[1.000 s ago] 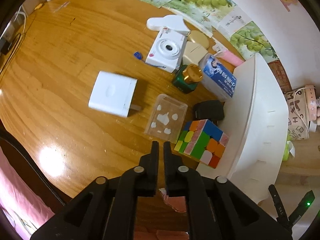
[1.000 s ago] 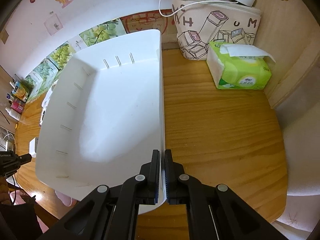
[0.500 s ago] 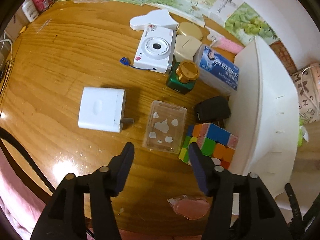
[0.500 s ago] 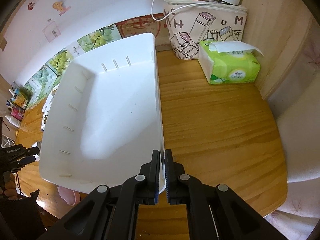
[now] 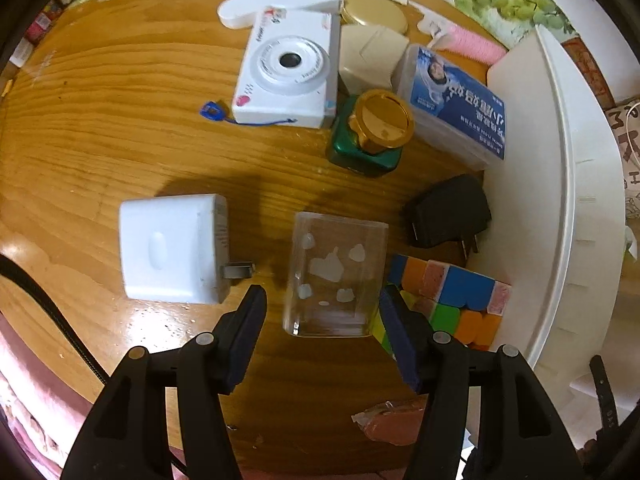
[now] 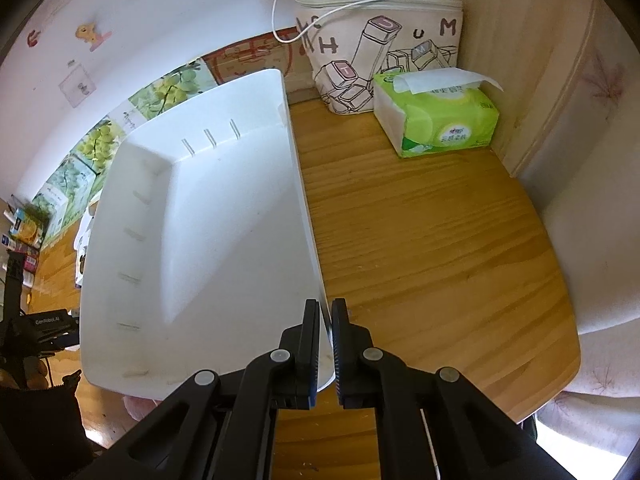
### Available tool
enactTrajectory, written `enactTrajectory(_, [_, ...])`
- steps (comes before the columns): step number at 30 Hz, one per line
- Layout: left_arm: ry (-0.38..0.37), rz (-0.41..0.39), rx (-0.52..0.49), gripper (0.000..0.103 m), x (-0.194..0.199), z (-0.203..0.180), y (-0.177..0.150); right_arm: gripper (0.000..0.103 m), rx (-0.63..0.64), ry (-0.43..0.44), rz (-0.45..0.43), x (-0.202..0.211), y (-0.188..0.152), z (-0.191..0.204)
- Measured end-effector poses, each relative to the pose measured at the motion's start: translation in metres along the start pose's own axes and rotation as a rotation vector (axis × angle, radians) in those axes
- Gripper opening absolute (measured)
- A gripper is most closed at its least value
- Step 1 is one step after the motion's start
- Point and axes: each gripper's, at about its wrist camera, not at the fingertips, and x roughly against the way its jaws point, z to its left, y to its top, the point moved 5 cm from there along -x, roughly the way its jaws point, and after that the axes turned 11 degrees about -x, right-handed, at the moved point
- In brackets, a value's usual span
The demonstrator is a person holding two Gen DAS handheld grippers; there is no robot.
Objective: Organize rigid objects
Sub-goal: 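Lower the left gripper around the clear plastic box while the right gripper holds the tray, then lift the clear box with the left gripper and drop it into the tray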
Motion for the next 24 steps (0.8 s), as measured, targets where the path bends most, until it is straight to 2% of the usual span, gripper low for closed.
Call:
enactTrajectory(8, [-0.013,0.069,-0.007,0.06,-0.02,-0.004,0.008,0.009,-0.013,-0.038,0.016,-0.008,0.003,0.003])
enactTrajectory(10, [-0.023,0.072,-0.007,0.056,-0.021,-0.006,0.011,0.009,-0.011,-0.045,0.02,-0.01,0.004,0.004])
enactTrajectory(14, [-0.021,0.078,-0.004,0.056,-0.025,-0.009,0.016,0.009,-0.003,-0.058,0.028,-0.013,0.005,0.005])
enactTrajectory(19, [-0.016,0.047,-0.003,0.055,-0.013,-0.013,0.01,0.01,0.018,-0.063,0.039,-0.016,0.007,0.007])
enactTrajectory(24, [-0.03,-0.033,-0.006,0.055,0.013,-0.023,0.007,0.009,0.085,-0.093,0.05,-0.023,0.006,0.012])
